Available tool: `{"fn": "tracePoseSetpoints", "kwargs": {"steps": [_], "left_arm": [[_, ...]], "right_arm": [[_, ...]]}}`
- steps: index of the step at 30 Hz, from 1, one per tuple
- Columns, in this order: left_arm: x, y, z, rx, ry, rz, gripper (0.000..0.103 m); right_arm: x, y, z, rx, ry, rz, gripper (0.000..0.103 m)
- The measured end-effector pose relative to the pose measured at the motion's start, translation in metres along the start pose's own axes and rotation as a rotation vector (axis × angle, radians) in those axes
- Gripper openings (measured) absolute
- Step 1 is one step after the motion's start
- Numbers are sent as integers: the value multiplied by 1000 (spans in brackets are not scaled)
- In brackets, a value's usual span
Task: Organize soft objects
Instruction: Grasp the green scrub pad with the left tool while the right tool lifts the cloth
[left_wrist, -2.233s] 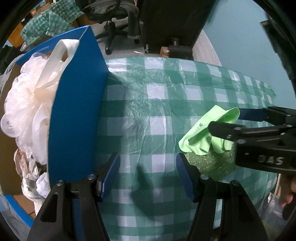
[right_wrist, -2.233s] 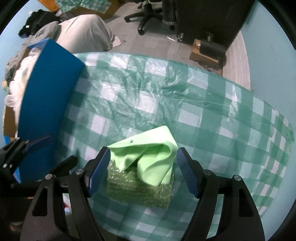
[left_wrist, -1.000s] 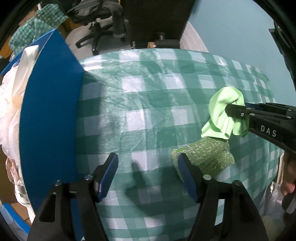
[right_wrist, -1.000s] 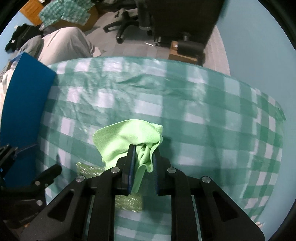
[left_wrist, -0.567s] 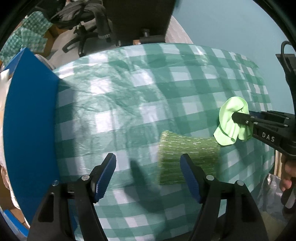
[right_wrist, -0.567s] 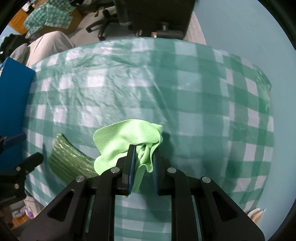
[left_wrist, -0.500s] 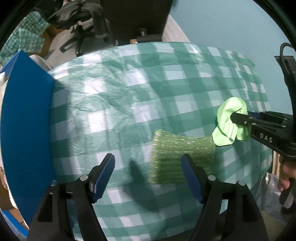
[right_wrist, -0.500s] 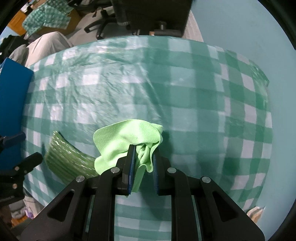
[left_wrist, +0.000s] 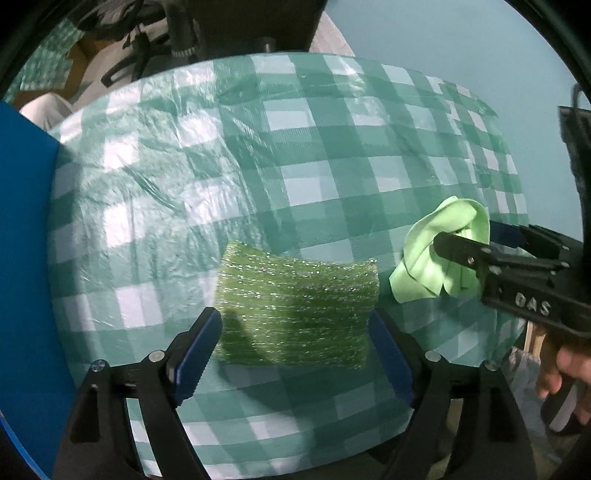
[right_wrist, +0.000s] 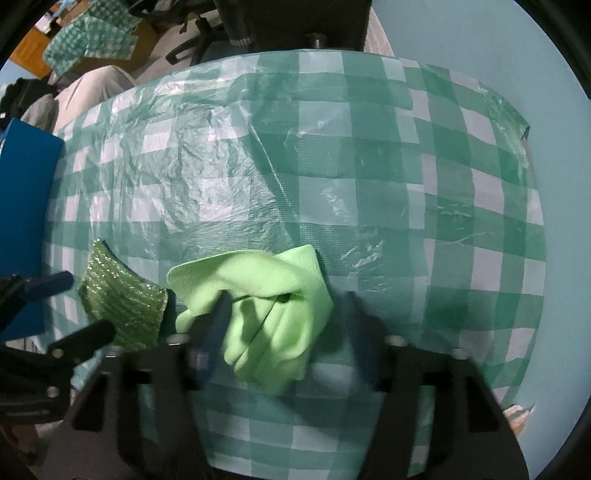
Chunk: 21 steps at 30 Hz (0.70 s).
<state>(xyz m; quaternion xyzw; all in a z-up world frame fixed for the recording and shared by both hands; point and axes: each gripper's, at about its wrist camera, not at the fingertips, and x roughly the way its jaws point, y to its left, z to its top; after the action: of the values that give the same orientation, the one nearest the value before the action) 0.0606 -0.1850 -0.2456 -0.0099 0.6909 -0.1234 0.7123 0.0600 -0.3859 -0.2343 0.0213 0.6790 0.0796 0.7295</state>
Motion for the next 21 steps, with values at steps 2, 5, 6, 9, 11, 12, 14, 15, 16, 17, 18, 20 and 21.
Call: {"fn": "tracePoseSetpoints", "kwargs": {"steps": [2, 5, 6, 9, 11, 12, 14, 15, 16, 17, 18, 20, 21], "left_arm": [[3, -2, 0, -17, -1, 1, 86], [11, -4, -1, -40, 14, 4, 86], [13, -5, -1, -46, 16, 3, 86], [20, -9, -5, -65, 20, 15, 88], [24, -12, -7, -74, 15, 32, 92], [24, -11, -8, -78, 10, 37, 92], [27, -14, -9, -86, 5, 44, 95], [28, -15, -9, -87, 3, 51, 95], [30, -17, -10, -84, 0, 67, 95], [32, -20, -10, -79, -4, 88, 95], [35, -24, -9, -74, -10, 99, 95], [36, -31, -14, -61, -30, 135, 94], [38, -33, -19, -47, -43, 158, 93]], "right_arm": [[-1, -3, -3, -15, -3, 9, 68], [-2, -4, -2, -29, 2, 18, 70], [-2, -3, 0, -29, 6, 17, 71], [5, 2, 5, -14, 22, 28, 71], [10, 7, 8, -19, 28, 21, 71], [13, 10, 10, -27, 31, 14, 71], [18, 16, 11, -39, 37, 1, 71], [20, 18, 11, -44, 41, -8, 71], [23, 20, 11, -49, 43, -13, 71], [24, 21, 11, -53, 41, -19, 71], [24, 23, 11, -61, 37, -30, 71], [26, 27, 10, -73, 34, -47, 72], [27, 28, 10, -78, 31, -58, 72]]}}
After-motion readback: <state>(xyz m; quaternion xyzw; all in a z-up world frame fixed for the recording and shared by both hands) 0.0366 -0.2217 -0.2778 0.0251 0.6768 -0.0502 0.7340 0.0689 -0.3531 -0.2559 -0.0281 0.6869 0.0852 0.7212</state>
